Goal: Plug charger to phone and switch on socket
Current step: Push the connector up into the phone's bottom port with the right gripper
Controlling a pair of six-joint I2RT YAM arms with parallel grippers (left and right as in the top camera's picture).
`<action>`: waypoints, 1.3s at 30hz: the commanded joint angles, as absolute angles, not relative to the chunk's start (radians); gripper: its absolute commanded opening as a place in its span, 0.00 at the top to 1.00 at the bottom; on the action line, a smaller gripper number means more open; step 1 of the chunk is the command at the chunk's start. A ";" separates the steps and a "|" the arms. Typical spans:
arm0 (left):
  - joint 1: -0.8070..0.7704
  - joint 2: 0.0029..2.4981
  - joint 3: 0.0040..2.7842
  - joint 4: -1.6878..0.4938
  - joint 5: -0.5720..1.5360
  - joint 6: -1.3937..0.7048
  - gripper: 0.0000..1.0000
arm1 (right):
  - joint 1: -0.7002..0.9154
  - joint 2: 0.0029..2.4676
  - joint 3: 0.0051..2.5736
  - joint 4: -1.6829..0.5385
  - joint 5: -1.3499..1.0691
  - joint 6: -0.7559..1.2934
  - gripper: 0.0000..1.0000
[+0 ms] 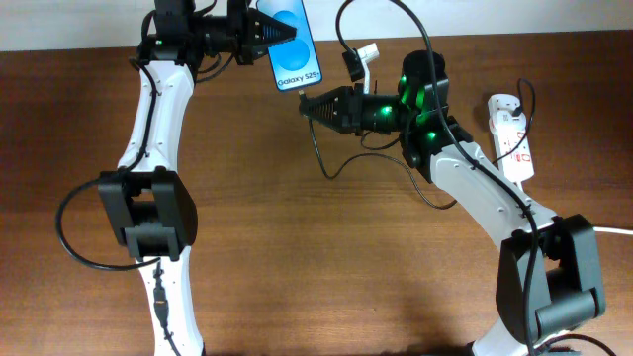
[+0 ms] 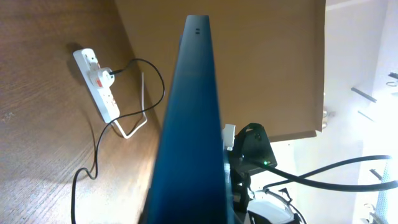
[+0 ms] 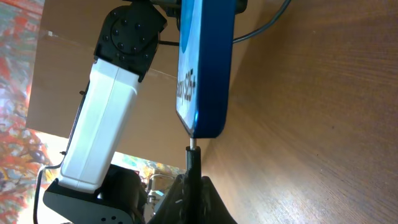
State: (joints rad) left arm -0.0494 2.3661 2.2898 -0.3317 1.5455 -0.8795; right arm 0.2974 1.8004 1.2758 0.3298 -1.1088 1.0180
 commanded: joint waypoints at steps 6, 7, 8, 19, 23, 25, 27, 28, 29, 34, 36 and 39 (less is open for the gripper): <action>-0.043 2.363 2.303 -0.326 1.574 -0.873 1.00 | 0.273 1.804 1.279 0.360 -1.118 1.012 0.96; -0.043 2.363 2.303 -0.326 1.574 -0.873 1.00 | 0.273 1.804 1.279 0.365 -1.118 1.012 0.96; -0.043 2.363 2.303 -0.326 1.574 -0.873 1.00 | 0.273 1.804 1.279 0.368 -1.117 1.012 0.96; -0.044 2.363 2.303 -0.326 1.572 -0.874 1.00 | 0.282 1.804 1.279 0.326 -1.114 1.048 0.96; -0.051 2.363 2.303 -0.326 1.571 -0.873 1.00 | 0.282 1.804 1.279 0.330 -1.113 1.049 0.96; -0.058 2.363 2.303 -0.326 1.571 -0.873 1.00 | 0.282 1.804 1.279 0.331 -1.114 1.049 0.96; -0.059 2.363 2.303 -0.326 1.571 -0.873 1.00 | 0.282 1.804 1.279 0.338 -1.114 1.049 0.96; -0.059 2.363 2.303 -0.326 1.572 -0.873 1.00 | 0.282 1.804 1.279 0.346 -1.115 1.050 0.96; -0.059 2.363 2.303 -0.326 1.572 -0.873 1.00 | 0.281 1.804 1.279 0.350 -1.114 1.057 0.96; -0.059 2.363 2.303 -0.326 1.571 -0.873 1.00 | 0.281 1.804 1.279 0.356 -1.115 1.057 0.96; -0.059 2.363 2.303 -0.326 1.567 -0.873 1.00 | 0.281 1.804 1.279 0.356 -1.115 1.057 0.96; -0.059 2.363 2.303 -0.326 1.564 -0.869 1.00 | 0.281 1.804 1.279 0.356 -1.115 1.057 0.96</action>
State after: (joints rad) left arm -0.0570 2.3661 2.2898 -0.3321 1.5532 -0.8799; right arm 0.2764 1.8023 1.2758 0.3454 -1.1118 1.0660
